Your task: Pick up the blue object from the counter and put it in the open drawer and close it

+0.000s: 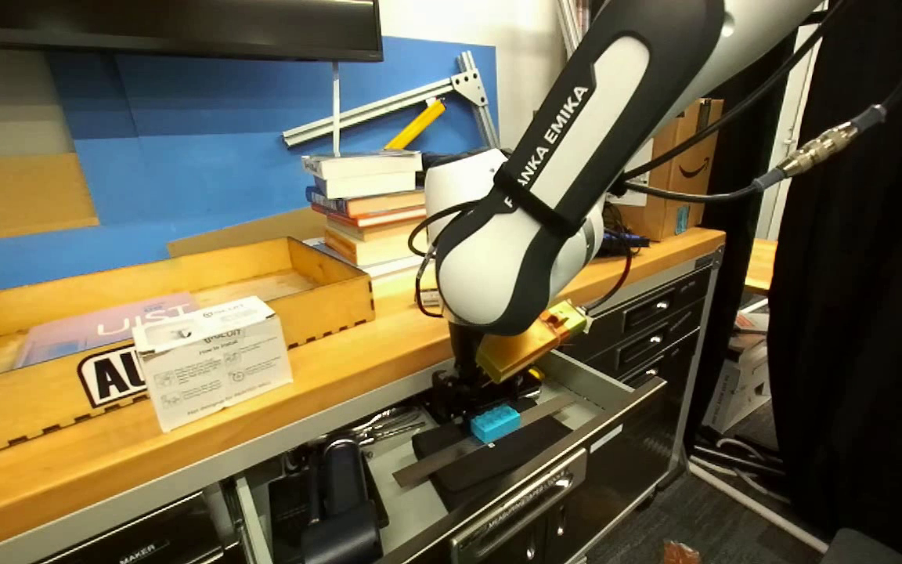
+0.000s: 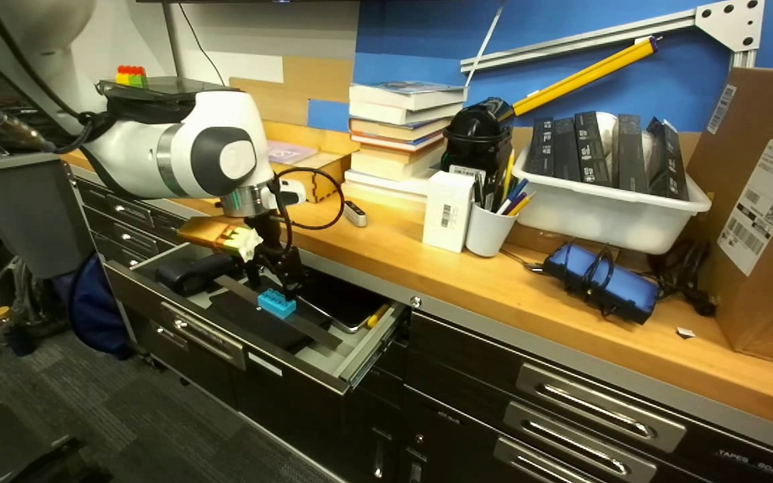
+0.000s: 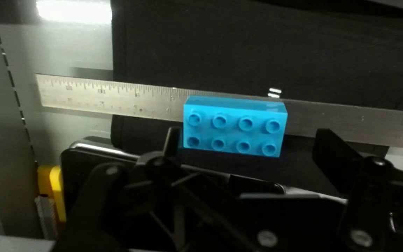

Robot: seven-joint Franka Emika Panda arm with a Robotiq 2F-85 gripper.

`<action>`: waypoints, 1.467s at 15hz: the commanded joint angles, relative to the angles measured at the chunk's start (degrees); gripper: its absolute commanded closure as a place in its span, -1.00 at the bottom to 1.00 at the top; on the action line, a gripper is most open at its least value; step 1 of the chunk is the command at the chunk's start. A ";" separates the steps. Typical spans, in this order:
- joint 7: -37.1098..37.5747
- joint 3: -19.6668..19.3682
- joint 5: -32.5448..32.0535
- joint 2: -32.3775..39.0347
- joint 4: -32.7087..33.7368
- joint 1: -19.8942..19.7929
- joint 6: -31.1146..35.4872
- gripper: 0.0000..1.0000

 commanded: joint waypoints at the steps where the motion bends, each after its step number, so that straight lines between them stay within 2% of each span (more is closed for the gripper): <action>1: -1.77 0.18 1.58 -4.10 -2.95 -0.42 -0.81 -1.00; 7: -1.74 -0.34 1.29 -12.58 -7.46 -2.27 -15.73 -1.00; 11: -3.60 -0.28 2.92 -14.74 -10.15 -4.02 -21.17 -1.00; 17: -2.03 -0.10 0.29 -10.09 -12.42 -4.74 -14.76 -1.00; 22: 7.44 -0.18 -5.79 -4.09 -9.56 -3.21 -6.81 -1.00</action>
